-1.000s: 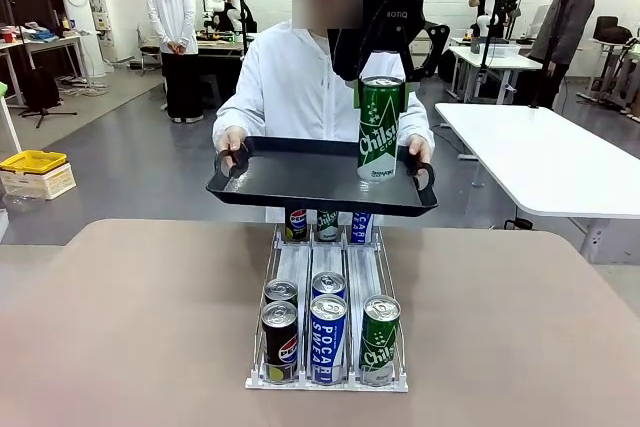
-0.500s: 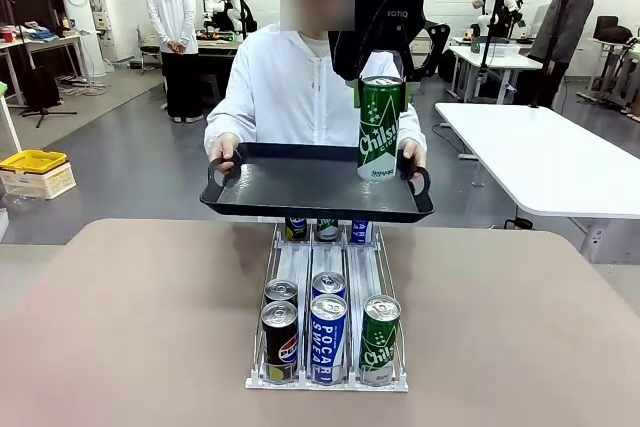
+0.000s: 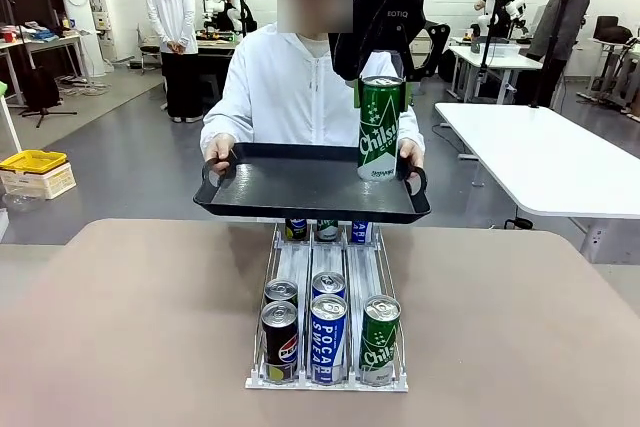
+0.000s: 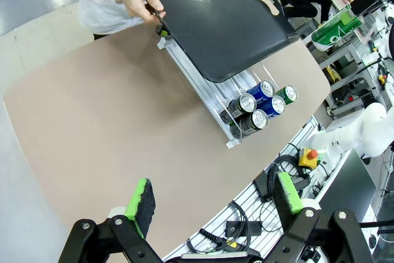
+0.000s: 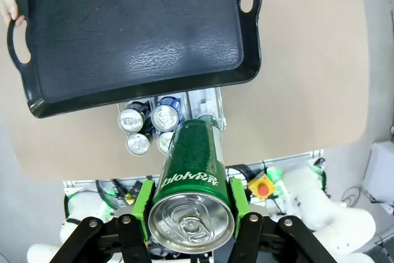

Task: Retrieve and hand over the desired beverage to the person.
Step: Place the picked can on the Handle tray extended by the person.

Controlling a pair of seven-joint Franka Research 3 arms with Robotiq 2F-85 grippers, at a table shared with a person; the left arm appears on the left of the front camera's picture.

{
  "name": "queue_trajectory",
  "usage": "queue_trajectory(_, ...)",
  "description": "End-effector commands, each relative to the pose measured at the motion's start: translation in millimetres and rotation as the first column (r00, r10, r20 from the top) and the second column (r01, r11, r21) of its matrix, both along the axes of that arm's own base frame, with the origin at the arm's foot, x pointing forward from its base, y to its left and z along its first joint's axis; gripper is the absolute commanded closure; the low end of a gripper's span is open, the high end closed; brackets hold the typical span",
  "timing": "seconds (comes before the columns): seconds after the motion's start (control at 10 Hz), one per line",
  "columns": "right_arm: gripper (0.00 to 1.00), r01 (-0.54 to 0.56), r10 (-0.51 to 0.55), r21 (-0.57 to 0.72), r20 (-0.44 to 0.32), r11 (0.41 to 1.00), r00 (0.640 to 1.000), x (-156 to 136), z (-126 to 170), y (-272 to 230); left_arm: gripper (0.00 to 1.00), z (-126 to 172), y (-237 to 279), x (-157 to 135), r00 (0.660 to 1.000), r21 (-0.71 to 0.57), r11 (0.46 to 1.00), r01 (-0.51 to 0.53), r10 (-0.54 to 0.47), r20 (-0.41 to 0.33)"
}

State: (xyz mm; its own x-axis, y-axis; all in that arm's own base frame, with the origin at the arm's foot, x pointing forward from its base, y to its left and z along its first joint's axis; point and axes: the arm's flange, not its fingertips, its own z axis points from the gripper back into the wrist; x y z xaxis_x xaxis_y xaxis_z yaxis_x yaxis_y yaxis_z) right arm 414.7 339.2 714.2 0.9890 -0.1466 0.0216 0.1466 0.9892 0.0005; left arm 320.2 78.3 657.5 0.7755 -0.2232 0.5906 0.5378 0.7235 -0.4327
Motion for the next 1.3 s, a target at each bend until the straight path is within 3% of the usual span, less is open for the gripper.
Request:
queue_trajectory(0.0,1.00,0.004,-0.004,0.002,0.002,1.000,1.000,-4.3,2.3,-3.1,0.00,0.3,1.5,0.1,1.000,-0.009,1.000,0.021,-0.020,0.014)
queue_trajectory(0.1,0.42,0.000,0.000,0.000,0.000,1.000,1.000,0.0,0.0,0.0,0.00,0.3,1.5,0.1,1.000,-0.009,1.000,0.021,-0.020,0.014)
queue_trajectory(0.2,0.42,0.005,-0.004,0.046,-0.033,0.999,0.999,17.7,0.5,-7.6,0.00,0.3,1.5,0.1,1.000,-0.009,1.000,0.021,-0.020,0.014)
queue_trajectory(0.5,0.42,0.028,-0.024,0.116,-0.039,0.993,0.999,78.0,-5.0,-11.9,0.00,0.3,1.5,0.1,1.000,-0.009,1.000,0.021,-0.020,0.014)
queue_trajectory(0.9,0.42,0.030,-0.027,0.069,-0.041,0.997,0.999,150.2,-52.5,7.9,0.00,0.3,1.5,0.1,1.000,-0.009,1.000,0.021,-0.020,0.014)
queue_trajectory(1.0,0.42,0.088,-0.088,0.076,-0.007,0.993,0.996,163.4,-64.6,10.2,0.00,0.3,1.5,0.1,1.000,-0.009,1.000,0.021,-0.020,0.014)
queue_trajectory(1.2,0.42,0.088,-0.085,0.070,-0.034,0.994,0.996,175.5,-81.4,17.0,0.00,0.3,1.5,0.1,1.000,-0.009,1.000,0.021,-0.020,0.014)
